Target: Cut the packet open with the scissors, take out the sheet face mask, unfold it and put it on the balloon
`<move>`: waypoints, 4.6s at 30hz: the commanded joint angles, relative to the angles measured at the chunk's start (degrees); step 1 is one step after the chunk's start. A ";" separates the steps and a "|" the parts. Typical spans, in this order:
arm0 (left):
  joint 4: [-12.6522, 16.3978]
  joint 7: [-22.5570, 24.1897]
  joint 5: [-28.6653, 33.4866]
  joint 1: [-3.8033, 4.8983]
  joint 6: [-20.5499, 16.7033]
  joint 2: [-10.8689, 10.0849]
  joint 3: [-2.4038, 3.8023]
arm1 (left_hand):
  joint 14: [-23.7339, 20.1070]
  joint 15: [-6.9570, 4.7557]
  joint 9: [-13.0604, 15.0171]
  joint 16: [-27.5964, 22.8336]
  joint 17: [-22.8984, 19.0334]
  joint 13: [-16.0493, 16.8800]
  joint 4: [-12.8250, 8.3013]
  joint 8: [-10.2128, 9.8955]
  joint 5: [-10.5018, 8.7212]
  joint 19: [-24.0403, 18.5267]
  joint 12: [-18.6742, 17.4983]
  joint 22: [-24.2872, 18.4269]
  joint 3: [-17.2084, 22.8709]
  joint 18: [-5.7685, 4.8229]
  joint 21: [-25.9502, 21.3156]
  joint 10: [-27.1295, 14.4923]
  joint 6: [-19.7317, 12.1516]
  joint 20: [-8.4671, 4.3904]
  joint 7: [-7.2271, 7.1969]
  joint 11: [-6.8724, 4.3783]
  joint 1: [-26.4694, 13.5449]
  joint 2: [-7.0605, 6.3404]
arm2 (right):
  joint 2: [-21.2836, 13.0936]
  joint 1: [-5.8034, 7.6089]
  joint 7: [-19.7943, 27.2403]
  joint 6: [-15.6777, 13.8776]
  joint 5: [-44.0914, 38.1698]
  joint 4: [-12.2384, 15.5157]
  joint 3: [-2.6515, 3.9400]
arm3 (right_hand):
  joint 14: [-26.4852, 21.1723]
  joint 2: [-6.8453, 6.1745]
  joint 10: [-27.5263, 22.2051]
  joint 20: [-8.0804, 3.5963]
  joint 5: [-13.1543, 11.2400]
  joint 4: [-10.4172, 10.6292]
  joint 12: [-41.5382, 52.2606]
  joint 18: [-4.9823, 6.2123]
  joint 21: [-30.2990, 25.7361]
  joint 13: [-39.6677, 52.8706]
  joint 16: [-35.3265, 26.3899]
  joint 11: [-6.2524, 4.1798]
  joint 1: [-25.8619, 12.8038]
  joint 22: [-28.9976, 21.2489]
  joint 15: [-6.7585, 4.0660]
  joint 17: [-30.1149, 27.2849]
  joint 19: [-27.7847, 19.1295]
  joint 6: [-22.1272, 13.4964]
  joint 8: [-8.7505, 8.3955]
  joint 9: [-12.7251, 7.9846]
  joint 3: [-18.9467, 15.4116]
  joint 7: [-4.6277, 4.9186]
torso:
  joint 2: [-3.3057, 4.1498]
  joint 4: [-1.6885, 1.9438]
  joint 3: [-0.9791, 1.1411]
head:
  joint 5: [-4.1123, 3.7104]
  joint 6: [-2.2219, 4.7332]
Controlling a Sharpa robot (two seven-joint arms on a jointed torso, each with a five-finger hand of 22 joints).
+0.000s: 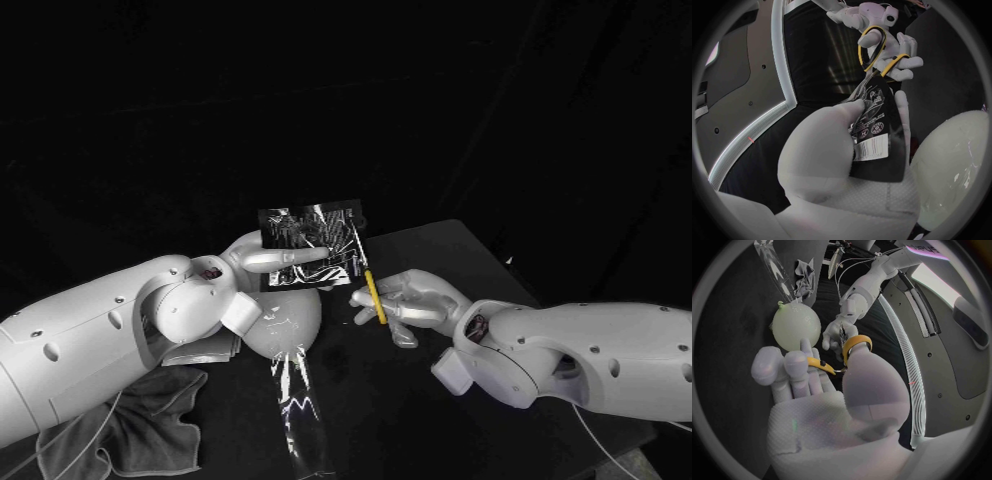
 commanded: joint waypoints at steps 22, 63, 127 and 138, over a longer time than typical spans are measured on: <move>0.33 0.68 -0.15 0.02 1.66 0.08 0.06 | 0.32 -0.24 5.81 0.40 0.13 0.05 -0.37 0.29 0.20 0.24 0.12 0.05 0.06 0.67 0.12 0.57 0.41 -0.08 0.13 -0.02 -0.14 0.39 | 0.74 1.56 2.32 0.37 1.92 -0.53 0.33 | -0.52 1.45 -0.03 -0.04 -0.14 -0.26 0.26 0.93 -0.16 -0.82 0.00 -0.11 -0.41 6.00 0.00 0.29 -0.33 -0.19 0.42 -0.24 1.19 0.87 | 0.01 0.02 -0.03 | -0.34 0.31; 0.48 0.50 -0.43 0.02 1.50 -0.32 0.06 | 0.32 -0.24 5.81 0.40 0.13 0.05 -0.37 0.29 0.20 0.24 0.12 0.05 0.06 0.67 0.12 0.57 0.41 -0.08 0.13 -0.02 -0.14 0.39 | 0.92 1.69 3.97 -1.54 2.41 -1.10 0.60 | 0.90 7.80 2.06 -0.92 -0.14 -0.37 -0.11 0.25 3.19 -2.70 1.57 -0.74 5.73 7.28 -0.66 1.05 1.45 2.43 -0.03 -2.51 -9.56 0.20 | 0.00 0.02 -0.02 | -0.55 1.01; 1.24 4.71 4.13 -0.16 1.33 -0.88 0.07 | -0.03 -0.15 6.43 0.23 0.57 -0.01 -0.78 0.55 0.20 -0.85 -0.07 -0.15 0.53 0.47 -0.35 0.43 -0.03 0.29 0.21 0.06 -0.61 0.49 | -1.58 6.13 9.08 -12.13 14.26 -7.13 0.71 | 12.92 19.94 22.11 -8.27 -0.06 -3.81 15.02 -3.97 20.97 8.63 11.57 -9.95 20.66 13.35 -8.75 23.17 14.88 19.27 9.40 3.31 -14.39 -9.25 | -0.04 0.10 -0.11 | -1.01 2.05; 5.33 10.15 9.70 -0.11 3.29 -5.35 0.10 | -0.25 -0.06 6.71 0.12 0.77 -0.03 -0.90 0.63 0.20 -1.62 -0.14 -0.24 0.62 0.37 -0.68 0.26 -0.28 0.65 0.26 0.14 -0.91 0.52 | -1.49 5.82 9.06 -11.20 14.96 -8.60 0.56 | 12.89 20.07 21.96 -8.27 -0.07 -3.81 15.00 -3.95 20.89 8.79 11.47 -9.91 20.70 13.32 -8.74 23.01 14.82 19.13 9.36 3.41 -14.59 -9.18 | -0.09 0.25 -0.19 | 1.25 1.91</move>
